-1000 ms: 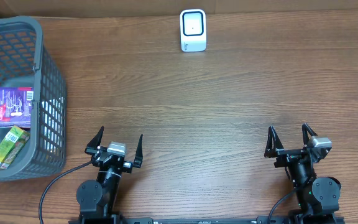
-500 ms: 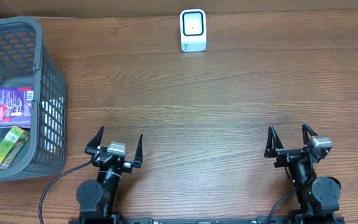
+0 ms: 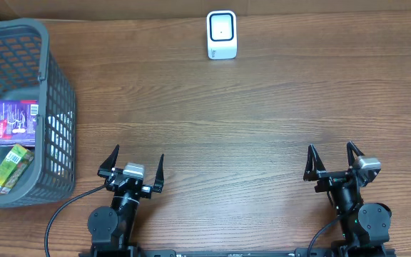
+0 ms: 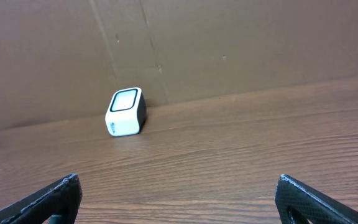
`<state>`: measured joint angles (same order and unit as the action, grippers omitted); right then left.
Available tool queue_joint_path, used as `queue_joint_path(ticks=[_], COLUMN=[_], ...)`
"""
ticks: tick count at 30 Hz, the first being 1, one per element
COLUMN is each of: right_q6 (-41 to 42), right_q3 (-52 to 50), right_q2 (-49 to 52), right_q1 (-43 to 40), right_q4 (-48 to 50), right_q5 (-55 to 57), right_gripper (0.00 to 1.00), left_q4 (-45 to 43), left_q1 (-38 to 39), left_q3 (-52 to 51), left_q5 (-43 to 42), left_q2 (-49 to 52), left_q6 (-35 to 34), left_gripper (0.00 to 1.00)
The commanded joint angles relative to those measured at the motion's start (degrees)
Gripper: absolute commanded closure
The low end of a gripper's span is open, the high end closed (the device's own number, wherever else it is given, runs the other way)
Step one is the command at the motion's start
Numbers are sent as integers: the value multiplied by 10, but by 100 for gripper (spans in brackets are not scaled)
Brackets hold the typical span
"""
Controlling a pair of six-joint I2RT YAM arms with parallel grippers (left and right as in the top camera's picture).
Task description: Scan the item barcode
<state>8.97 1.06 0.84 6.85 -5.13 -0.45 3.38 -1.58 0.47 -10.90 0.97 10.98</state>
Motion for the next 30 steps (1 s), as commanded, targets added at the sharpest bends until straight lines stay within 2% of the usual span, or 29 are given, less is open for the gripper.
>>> queue_joint_path(ticks=[1,14,20,30], right_q6=[-2,-3,-3,-33], right_q3=[-6,-6,-2,42], right_q2=[-7,-7,-7,-7], right_q1=[3,3,3,3], right_q4=[3,23,23,18], right_q5=[2,4,-5,-20], right_gripper=[0,0,0,0], left_q4=[0,0,-13,-12], left_q1=[1,1,1,1], left_q3=[-2,-2,-2,27], left_q5=[6,3,7,8], left_q2=[-7,-7,-7,-7], left_q6=[10,10,-23,-147], left_gripper=[0,1,1,0])
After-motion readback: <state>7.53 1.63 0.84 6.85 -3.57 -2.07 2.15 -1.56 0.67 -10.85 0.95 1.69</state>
